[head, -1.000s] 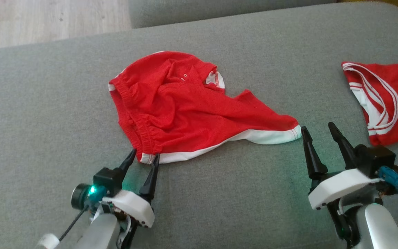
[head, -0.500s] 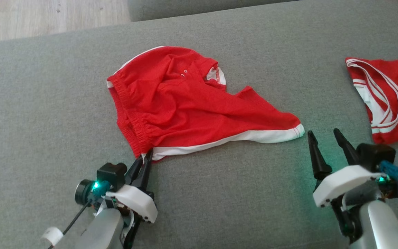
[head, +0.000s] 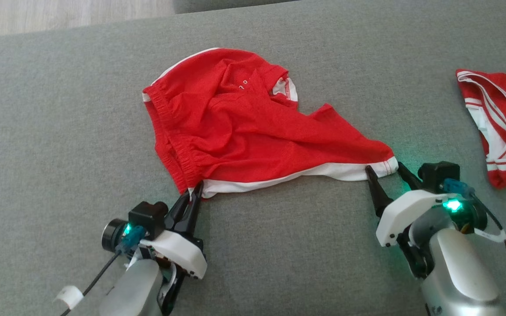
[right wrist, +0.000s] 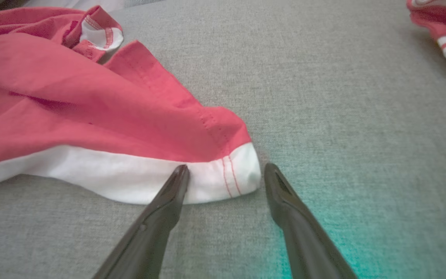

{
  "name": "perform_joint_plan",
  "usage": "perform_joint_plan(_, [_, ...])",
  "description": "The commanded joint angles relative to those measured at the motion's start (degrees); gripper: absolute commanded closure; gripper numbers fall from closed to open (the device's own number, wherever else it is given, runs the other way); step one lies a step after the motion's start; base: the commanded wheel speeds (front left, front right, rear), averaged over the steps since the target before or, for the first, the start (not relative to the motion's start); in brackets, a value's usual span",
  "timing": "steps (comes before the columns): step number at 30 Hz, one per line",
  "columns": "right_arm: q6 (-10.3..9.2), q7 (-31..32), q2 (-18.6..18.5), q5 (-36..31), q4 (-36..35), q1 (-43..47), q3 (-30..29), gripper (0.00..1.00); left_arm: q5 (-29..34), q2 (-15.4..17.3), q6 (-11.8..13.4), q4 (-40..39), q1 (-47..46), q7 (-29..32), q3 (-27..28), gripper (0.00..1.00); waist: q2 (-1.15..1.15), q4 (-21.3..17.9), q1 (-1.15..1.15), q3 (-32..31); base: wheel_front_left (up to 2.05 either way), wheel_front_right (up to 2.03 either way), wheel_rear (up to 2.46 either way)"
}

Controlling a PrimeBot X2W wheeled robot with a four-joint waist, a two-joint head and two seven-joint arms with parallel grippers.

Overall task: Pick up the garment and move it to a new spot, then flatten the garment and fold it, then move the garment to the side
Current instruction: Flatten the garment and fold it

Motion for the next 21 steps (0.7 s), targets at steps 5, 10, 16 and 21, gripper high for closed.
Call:
perform_joint_plan(5, [0.39, -0.36, -0.03, -0.23, 3.02, -3.00, 2.42, 1.00, -0.87, 1.36, 0.10, -2.19, -1.06, -0.71, 0.55, 1.00, 0.00, 0.41, 0.00, -0.12, 0.00, 0.00, 0.00])
perform_joint_plan(10, [0.39, -4.15, -0.03, 3.80, 1.64, -3.17, 2.34, 1.00, -2.12, 1.75, 0.09, -5.06, -0.34, -0.72, 1.00, 1.00, 0.00, 0.50, 0.00, -1.29, 0.00, 0.00, 0.00])
perform_joint_plan(16, [0.39, -1.49, -0.03, 9.09, -12.80, 0.72, -1.00, 1.00, -5.61, 4.29, 0.09, -16.45, 1.39, -0.58, 0.21, 1.00, 0.00, 0.08, 0.00, -4.00, 0.00, 0.00, 0.00])
perform_joint_plan(21, [0.39, 7.67, -0.03, 6.99, -31.97, 6.33, -5.86, 1.00, -10.39, 9.50, 0.09, -31.03, 2.24, 5.81, 0.53, 1.00, 0.00, -0.12, 0.00, -5.63, 0.00, 0.00, 0.00])
